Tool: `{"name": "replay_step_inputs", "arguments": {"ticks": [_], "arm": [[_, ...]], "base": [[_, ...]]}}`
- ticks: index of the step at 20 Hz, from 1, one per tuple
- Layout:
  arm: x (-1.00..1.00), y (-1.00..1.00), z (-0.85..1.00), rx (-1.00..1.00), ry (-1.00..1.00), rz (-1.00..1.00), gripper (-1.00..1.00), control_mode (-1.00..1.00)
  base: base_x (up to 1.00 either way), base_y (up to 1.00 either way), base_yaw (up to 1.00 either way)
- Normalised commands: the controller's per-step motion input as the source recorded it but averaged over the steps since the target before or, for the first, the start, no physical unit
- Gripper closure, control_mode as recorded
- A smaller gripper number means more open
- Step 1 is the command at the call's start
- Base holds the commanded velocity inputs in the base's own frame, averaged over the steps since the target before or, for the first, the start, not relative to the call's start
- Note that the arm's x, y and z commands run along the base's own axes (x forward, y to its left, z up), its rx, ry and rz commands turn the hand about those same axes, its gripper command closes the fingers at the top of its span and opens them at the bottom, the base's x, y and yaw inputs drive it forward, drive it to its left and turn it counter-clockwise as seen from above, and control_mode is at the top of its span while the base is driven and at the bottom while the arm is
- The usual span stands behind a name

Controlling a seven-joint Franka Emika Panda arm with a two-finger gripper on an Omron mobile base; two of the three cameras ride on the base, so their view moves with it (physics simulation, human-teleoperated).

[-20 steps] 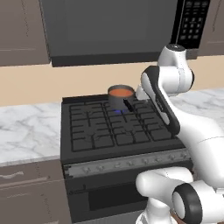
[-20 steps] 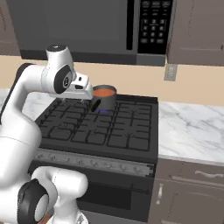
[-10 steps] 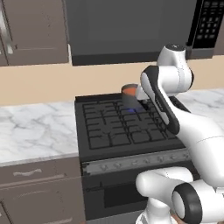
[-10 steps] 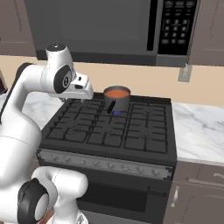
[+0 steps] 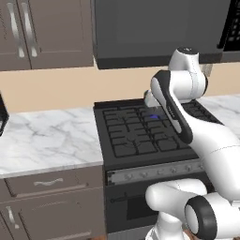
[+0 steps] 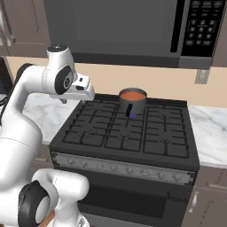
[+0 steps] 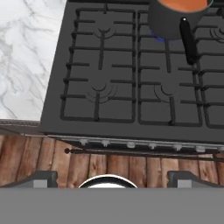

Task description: Wait until the marinara sauce is simmered to a deep red color and then turn off the stove.

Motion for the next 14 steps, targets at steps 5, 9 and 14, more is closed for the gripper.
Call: {"name": "replay_step_inputs", "arguments": {"ticks": [5,9,14], "arm": [[0.0,0.0,0.0,0.0,0.0,0.0,-1.0,1.0],[0.0,0.0,0.0,0.0,0.0,0.0,-1.0,1.0],[0.0,0.0,0.0,0.0,0.0,0.0,-1.0,1.0]], "base": [[0.21,0.44,0.0],[0.35,0.33,0.0],[0.52,0.17,0.0]]}}
